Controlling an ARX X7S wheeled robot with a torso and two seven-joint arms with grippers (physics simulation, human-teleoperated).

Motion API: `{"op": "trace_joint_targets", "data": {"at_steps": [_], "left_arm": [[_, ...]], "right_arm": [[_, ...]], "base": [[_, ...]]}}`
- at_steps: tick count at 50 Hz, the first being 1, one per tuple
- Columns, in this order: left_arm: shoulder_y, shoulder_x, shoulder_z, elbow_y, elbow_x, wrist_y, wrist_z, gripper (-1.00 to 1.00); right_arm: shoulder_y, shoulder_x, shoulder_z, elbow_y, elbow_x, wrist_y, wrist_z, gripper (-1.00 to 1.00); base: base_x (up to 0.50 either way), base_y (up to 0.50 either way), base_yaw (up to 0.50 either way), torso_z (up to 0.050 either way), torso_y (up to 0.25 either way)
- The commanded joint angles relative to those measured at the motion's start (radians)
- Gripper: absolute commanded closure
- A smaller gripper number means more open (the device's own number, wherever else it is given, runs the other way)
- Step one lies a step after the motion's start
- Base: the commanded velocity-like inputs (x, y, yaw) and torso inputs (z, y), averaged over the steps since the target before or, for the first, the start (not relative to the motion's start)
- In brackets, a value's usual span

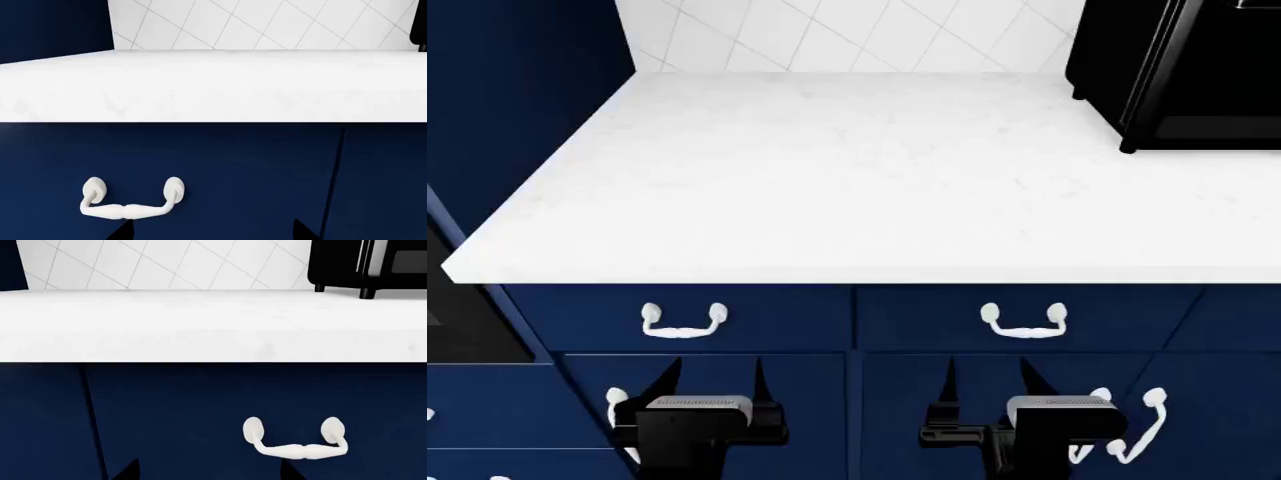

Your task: Preheat the oven by turning the temperature knob.

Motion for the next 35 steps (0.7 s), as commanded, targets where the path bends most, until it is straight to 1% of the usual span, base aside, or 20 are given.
{"op": "trace_joint_targets", "data": {"at_steps": [1, 10, 14, 16, 17, 20, 22, 25, 28, 31, 32, 35], "left_arm": [[-0.002, -0.016, 0.017, 0.000, -0.019, -0.002, -0.018, -1.00], [-0.007, -0.043, 0.048, 0.002, -0.050, -0.005, -0.049, -1.00], [-0.008, -0.051, 0.054, 0.008, -0.058, 0.001, -0.061, -1.00], [0.000, -0.059, 0.058, 0.084, -0.043, 0.023, -0.074, -1.00], [0.001, -0.060, 0.056, 0.112, -0.053, 0.013, -0.076, -1.00], [-0.009, -0.073, 0.040, 0.292, -0.062, 0.005, -0.094, -1.00], [-0.018, -0.082, 0.036, 0.363, -0.060, 0.000, -0.102, -1.00], [-0.035, -0.095, 0.026, 0.486, -0.058, -0.026, -0.116, -1.00], [-0.062, -0.104, 0.007, 0.612, -0.097, -0.099, -0.125, -1.00], [-0.080, -0.115, -0.001, 0.685, -0.118, -0.144, -0.132, -1.00], [-0.078, -0.121, -0.001, 0.708, -0.109, -0.129, -0.133, -1.00], [-0.091, -0.129, -0.009, 0.767, -0.121, -0.151, -0.142, -1.00]], "right_arm": [[-0.002, 0.016, -0.021, -0.001, 0.009, -0.005, 0.024, -1.00], [-0.002, 0.044, -0.054, 0.003, 0.029, -0.011, 0.059, -1.00], [0.000, 0.052, -0.064, -0.001, 0.001, -0.026, 0.096, -1.00], [-0.007, 0.053, -0.052, -0.092, -0.028, -0.010, 0.143, -1.00], [-0.009, 0.050, -0.043, -0.122, -0.007, 0.005, 0.146, -1.00], [-0.023, 0.061, -0.041, -0.288, -0.015, 0.042, 0.161, -1.00], [-0.025, 0.068, -0.044, -0.359, -0.029, 0.058, 0.171, -1.00], [-0.033, 0.080, -0.059, -0.467, -0.049, 0.084, 0.174, -1.00], [-0.037, 0.098, -0.086, -0.601, -0.106, 0.099, 0.175, -1.00], [-0.013, 0.103, -0.087, -0.728, -0.107, 0.168, 0.163, -1.00], [-0.002, 0.105, -0.084, -0.761, -0.109, 0.191, 0.162, -1.00], [0.020, 0.109, -0.076, -0.834, -0.101, 0.236, 0.157, -1.00]], "base": [[0.00, 0.00, 0.00, 0.000, 0.000], [0.00, 0.00, 0.00, 0.000, 0.000], [0.00, 0.00, 0.00, 0.000, 0.000], [0.00, 0.00, 0.00, 0.000, 0.000], [0.00, 0.00, 0.00, 0.000, 0.000], [0.00, 0.00, 0.00, 0.000, 0.000], [0.00, 0.00, 0.00, 0.000, 0.000], [0.00, 0.00, 0.00, 0.000, 0.000], [0.00, 0.00, 0.00, 0.000, 0.000], [0.00, 0.00, 0.00, 0.000, 0.000], [0.00, 0.00, 0.00, 0.000, 0.000], [0.00, 0.00, 0.00, 0.000, 0.000]]}}
